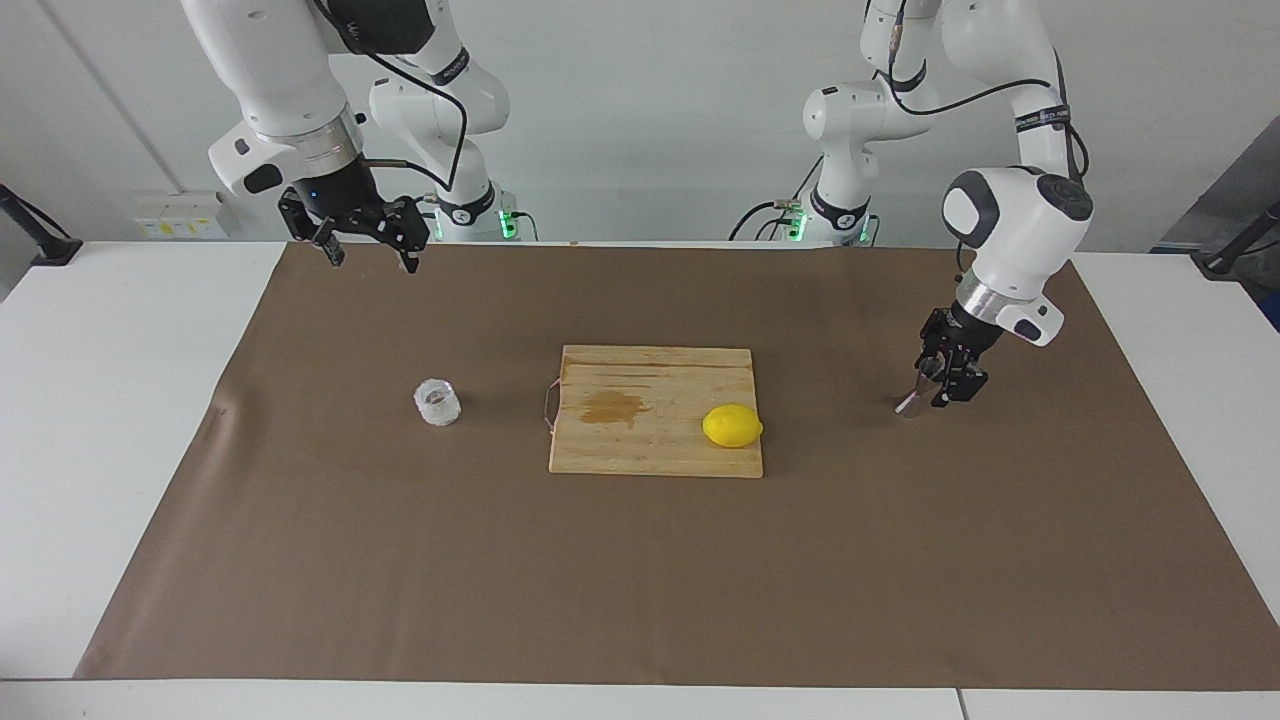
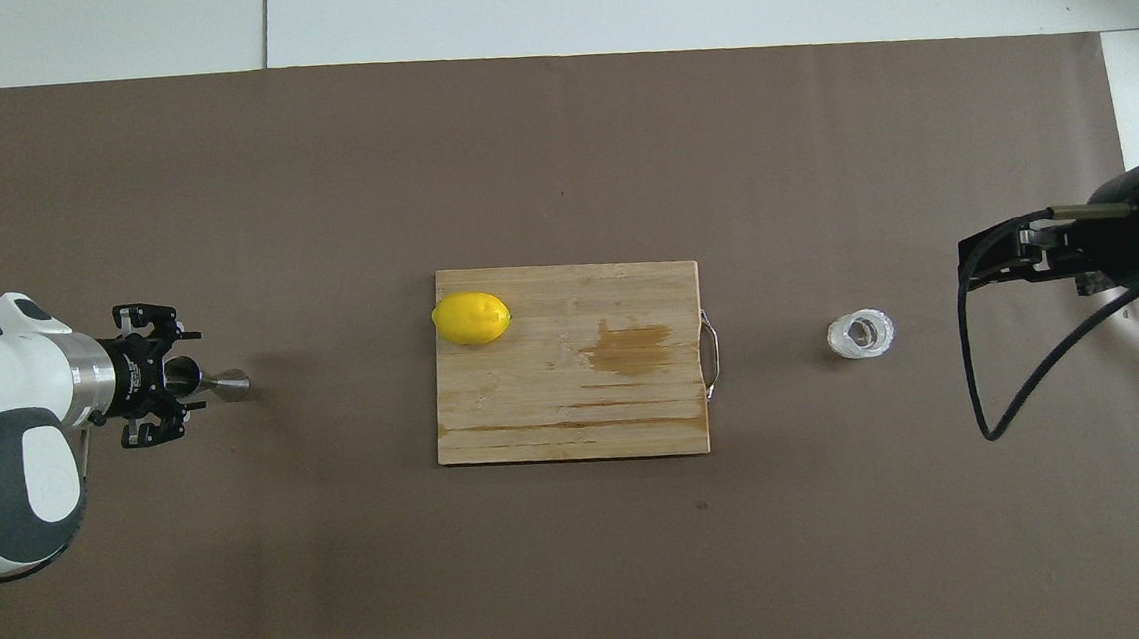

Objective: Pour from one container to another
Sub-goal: 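Close the left gripper around the small metal cup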

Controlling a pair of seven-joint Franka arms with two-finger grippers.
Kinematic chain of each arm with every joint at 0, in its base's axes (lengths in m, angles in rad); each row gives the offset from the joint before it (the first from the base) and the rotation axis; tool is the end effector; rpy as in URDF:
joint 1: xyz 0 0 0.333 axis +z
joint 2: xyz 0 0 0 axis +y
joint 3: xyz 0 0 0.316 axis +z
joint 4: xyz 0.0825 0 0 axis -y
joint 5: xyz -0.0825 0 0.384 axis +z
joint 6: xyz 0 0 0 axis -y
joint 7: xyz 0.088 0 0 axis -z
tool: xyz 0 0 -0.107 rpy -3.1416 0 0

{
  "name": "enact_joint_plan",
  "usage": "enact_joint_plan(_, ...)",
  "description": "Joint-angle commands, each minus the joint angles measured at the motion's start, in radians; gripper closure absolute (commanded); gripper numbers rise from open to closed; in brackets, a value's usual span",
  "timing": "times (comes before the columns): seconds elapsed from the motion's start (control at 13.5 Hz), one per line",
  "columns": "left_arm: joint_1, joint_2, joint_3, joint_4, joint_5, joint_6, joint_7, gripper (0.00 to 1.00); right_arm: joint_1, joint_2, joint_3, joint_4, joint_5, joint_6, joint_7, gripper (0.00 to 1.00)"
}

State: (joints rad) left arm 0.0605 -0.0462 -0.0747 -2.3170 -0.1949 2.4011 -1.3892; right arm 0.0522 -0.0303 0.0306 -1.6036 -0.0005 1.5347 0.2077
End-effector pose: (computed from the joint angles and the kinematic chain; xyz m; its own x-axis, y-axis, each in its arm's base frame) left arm 0.5158 -0.0088 0.3736 0.0687 0.9903 -0.1207 0.9883 -0.0510 0.1438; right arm 0.5390 0.0449 0.6226 0.9915 -0.1247 -0.0375 -0.1244 -0.9922 0.0094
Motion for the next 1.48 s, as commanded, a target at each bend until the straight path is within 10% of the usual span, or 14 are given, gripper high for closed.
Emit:
enact_joint_plan(0.0, -0.004, -0.018, 0.003, -0.024, -0.015, 0.01, -0.007, 0.28, -0.008, -0.005, -0.003, -0.002, 0.028, -0.01, -0.017, 0.0)
enact_joint_plan(1.4, -0.002, -0.017, 0.003, -0.018, -0.017, 0.007, -0.007, 0.76, -0.008, -0.005, -0.003, -0.002, 0.028, -0.01, -0.017, 0.0)
